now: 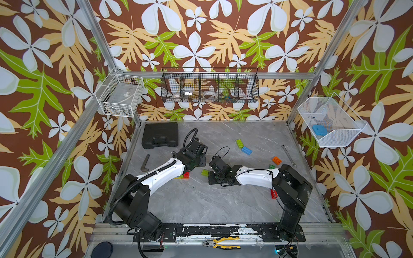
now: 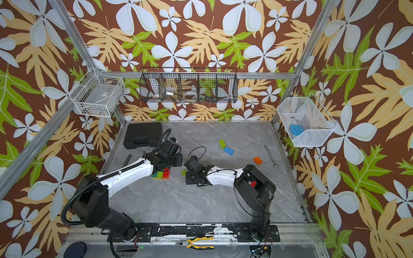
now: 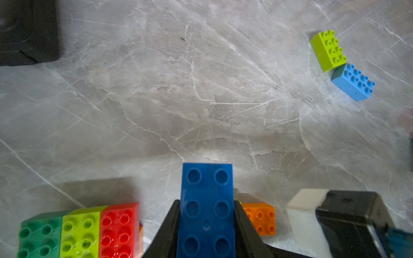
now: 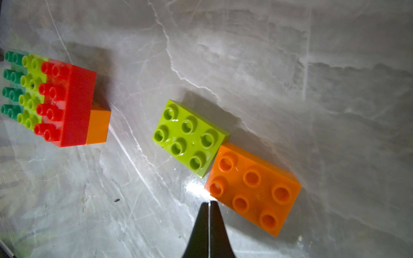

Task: Assemble a rectangle with lego
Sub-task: Adjust the lego brick at the center of the board.

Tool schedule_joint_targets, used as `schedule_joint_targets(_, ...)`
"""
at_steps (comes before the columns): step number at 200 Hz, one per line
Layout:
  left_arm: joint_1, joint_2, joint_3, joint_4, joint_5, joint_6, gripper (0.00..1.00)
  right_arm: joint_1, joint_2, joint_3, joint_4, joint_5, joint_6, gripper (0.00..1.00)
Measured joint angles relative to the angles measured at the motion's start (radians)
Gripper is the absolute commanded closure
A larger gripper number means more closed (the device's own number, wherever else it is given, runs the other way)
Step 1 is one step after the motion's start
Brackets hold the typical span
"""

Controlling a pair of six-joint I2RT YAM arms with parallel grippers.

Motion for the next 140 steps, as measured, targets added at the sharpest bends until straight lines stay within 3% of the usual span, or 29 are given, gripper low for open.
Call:
schedule_joint_targets(96,0.000,0.001,0.000,0.000,0.008,0.000,1.00,-0.002,0.010,0.017,-0.013,0.023,-0.004,0.97)
schedule_joint_targets(140,0.000,0.002,0.006,0.000,0.016,0.004,1.00,-0.019,-0.096,0.004,-0.036,0.013,-0.016,0.91)
